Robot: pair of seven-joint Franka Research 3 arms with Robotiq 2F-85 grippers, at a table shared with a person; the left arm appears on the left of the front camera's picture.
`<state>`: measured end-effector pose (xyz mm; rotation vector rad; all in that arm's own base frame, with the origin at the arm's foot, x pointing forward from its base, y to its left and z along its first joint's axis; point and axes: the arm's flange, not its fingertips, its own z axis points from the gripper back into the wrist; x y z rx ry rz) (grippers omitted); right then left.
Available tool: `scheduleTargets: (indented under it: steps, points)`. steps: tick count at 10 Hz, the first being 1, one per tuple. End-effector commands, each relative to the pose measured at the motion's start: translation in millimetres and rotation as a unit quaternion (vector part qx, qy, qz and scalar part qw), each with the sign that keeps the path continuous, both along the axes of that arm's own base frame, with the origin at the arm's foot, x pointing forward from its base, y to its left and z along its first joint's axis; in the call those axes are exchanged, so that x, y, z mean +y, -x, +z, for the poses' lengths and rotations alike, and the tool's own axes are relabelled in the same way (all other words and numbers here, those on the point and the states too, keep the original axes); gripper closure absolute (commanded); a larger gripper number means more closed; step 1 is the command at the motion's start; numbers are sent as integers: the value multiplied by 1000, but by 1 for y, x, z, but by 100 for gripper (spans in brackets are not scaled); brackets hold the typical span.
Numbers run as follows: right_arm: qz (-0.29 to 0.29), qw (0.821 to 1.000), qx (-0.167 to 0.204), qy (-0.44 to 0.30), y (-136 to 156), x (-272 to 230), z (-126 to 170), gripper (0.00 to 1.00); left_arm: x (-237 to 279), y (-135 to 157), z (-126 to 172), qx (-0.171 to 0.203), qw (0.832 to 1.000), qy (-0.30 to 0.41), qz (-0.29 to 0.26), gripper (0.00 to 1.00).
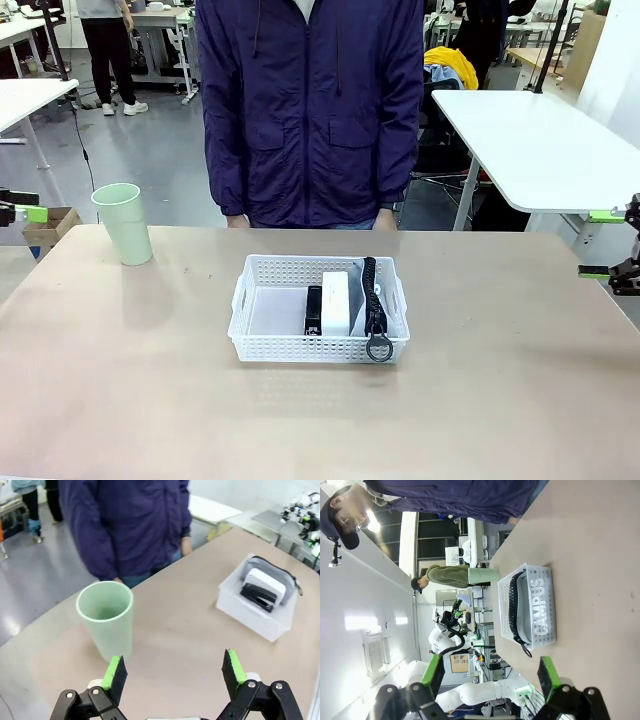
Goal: Efficiently arrange items inside the basket to fit them all.
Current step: Pick up the Reusable plastic cup and place it inside the Organizing basket.
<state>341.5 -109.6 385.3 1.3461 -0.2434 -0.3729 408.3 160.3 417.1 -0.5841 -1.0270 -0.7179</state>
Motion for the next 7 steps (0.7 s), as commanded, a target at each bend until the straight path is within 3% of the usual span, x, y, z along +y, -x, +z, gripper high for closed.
scheduleTargets:
  steps: [1,2,5,7]
  points:
    - [-1,1000,4,-5,1,0,6,0,-11,-3,-1,-34,999,4,22,0]
    - [-1,1000,4,-5,1,0,6,0,0,0,0,0,1000,0,0,0]
    - [-1,1000,4,-5,1,0,6,0,0,0,0,0,1000,0,0,0]
    - [-1,1000,4,-5,1,0,6,0,-4,-16,-7,-14,999,-17,32,0]
